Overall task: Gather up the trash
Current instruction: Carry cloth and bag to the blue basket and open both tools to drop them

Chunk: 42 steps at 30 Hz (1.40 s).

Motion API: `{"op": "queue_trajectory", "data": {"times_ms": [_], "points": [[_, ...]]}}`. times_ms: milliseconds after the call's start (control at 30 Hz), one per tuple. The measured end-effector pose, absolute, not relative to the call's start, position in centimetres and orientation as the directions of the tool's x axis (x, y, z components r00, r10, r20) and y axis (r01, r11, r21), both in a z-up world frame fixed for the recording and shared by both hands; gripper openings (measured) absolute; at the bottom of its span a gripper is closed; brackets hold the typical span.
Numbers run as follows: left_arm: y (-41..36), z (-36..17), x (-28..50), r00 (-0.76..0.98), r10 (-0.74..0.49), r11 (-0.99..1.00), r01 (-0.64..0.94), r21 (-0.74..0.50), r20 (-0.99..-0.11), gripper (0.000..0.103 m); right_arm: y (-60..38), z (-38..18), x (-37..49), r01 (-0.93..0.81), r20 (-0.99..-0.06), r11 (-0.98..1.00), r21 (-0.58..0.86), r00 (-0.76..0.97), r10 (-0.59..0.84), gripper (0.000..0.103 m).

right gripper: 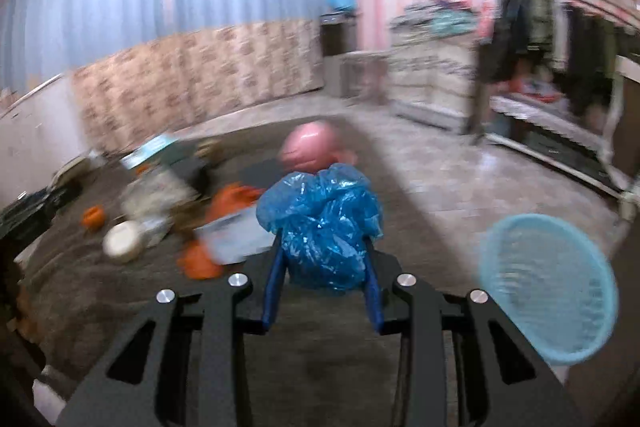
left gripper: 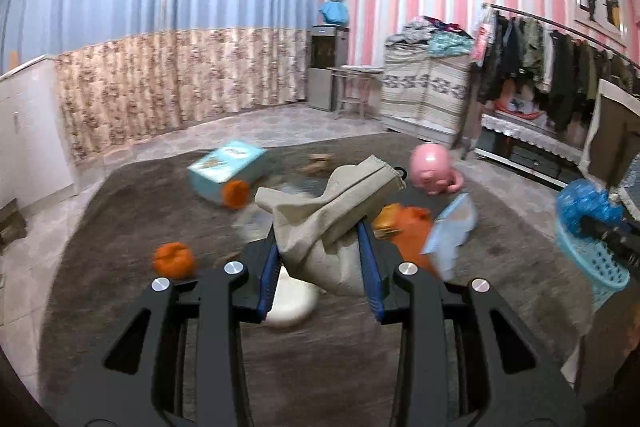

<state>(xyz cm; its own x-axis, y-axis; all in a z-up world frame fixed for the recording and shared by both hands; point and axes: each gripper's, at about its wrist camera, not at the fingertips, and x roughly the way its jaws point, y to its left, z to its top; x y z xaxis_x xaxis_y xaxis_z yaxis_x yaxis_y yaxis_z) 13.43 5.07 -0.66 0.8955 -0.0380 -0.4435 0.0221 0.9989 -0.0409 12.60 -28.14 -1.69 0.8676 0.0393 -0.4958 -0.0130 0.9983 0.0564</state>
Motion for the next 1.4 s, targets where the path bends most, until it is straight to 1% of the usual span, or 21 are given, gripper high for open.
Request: {"op": "queue_trajectory", "data": {"times_ms": [67, 200, 367, 433, 533, 667, 833, 967, 1067, 1200, 1267, 1300, 1333, 1367, 1400], "points": [[2.1, -0.4, 14.1, 0.891, -0.084, 0.996, 0.072, -0.044, -0.446, 0.035, -32.5, -1.3, 12.2, 0.085, -0.486, 0.994, 0.066, 0.873, -0.042, 0.035], [-3.1, 0.0, 14.6, 0.89, -0.161, 0.986, 0.162, -0.035, -0.426, 0.035, -38.4, -1.8, 11.9, 0.238, -0.487, 0.971, 0.021, 0.851, -0.197, 0.035], [-8.5, -0.4, 15.3, 0.868, -0.244, 0.966, 0.258, -0.027, -0.433, 0.035, -43.8, -2.3, 11.6, 0.32, -0.509, 0.947, -0.014, 0.813, -0.282, 0.035], [-10.6, -0.8, 15.5, 0.856, -0.268, 0.956, 0.292, -0.014, -0.442, 0.035, -45.6, -2.7, 11.2, 0.341, -0.522, 0.94, -0.003, 0.801, -0.293, 0.035], [-14.0, -1.5, 15.6, 0.836, -0.318, 0.936, 0.351, -0.008, -0.447, 0.035, -47.9, -3.2, 11.1, 0.379, -0.539, 0.924, 0.059, 0.791, -0.29, 0.035], [-18.3, -3.4, 16.1, 0.786, -0.385, 0.905, 0.425, -0.031, -0.484, 0.035, -48.6, -4.1, 11.6, 0.405, -0.547, 0.911, 0.075, 0.781, -0.302, 0.035], [-22.7, -4.8, 17.4, 0.737, -0.447, 0.868, 0.494, -0.047, -0.507, 0.035, -50.4, -5.2, 11.9, 0.439, -0.558, 0.893, 0.097, 0.767, -0.316, 0.035], [-26.5, -5.2, 18.7, 0.726, -0.467, 0.851, 0.524, -0.034, -0.505, 0.036, -52.5, -5.6, 12.4, 0.482, -0.549, 0.871, 0.094, 0.755, -0.359, 0.035], [-29.3, -5.3, 19.7, 0.703, -0.501, 0.831, 0.554, -0.053, -0.505, 0.037, -53.8, -6.3, 12.3, 0.513, -0.553, 0.851, 0.11, 0.743, -0.377, 0.035], [-33.0, -5.7, 20.1, 0.702, -0.509, 0.81, 0.587, 0.001, -0.498, 0.041, -55.1, -7.1, 12.0, 0.548, -0.563, 0.829, 0.11, 0.722, -0.403, 0.035], [-34.5, -6.0, 20.4, 0.692, -0.52, 0.797, 0.603, 0.006, -0.501, 0.044, -55.5, -7.1, 11.7, 0.561, -0.562, 0.82, 0.113, 0.717, -0.413, 0.035], [-35.0, -6.0, 20.5, 0.686, -0.527, 0.791, 0.612, 0.007, -0.502, 0.049, -55.1, -6.9, 11.5, 0.568, -0.561, 0.815, 0.111, 0.713, -0.421, 0.035], [-35.6, -6.1, 20.7, 0.686, -0.527, 0.787, 0.617, 0.018, -0.502, 0.058, -55.2, -6.9, 11.4, 0.571, -0.561, 0.813, 0.113, 0.712, -0.422, 0.035], [-36.0, -6.1, 20.8, 0.689, -0.525, 0.787, 0.617, 0.023, -0.5, 0.064, -55.4, -6.9, 11.4, 0.571, -0.561, 0.813, 0.116, 0.713, -0.42, 0.035], [-36.2, -6.1, 20.9, 0.69, -0.525, 0.788, 0.616, 0.022, -0.498, 0.074, -55.4, -7.0, 11.5, 0.57, -0.565, 0.813, 0.116, 0.711, -0.418, 0.035]]}}
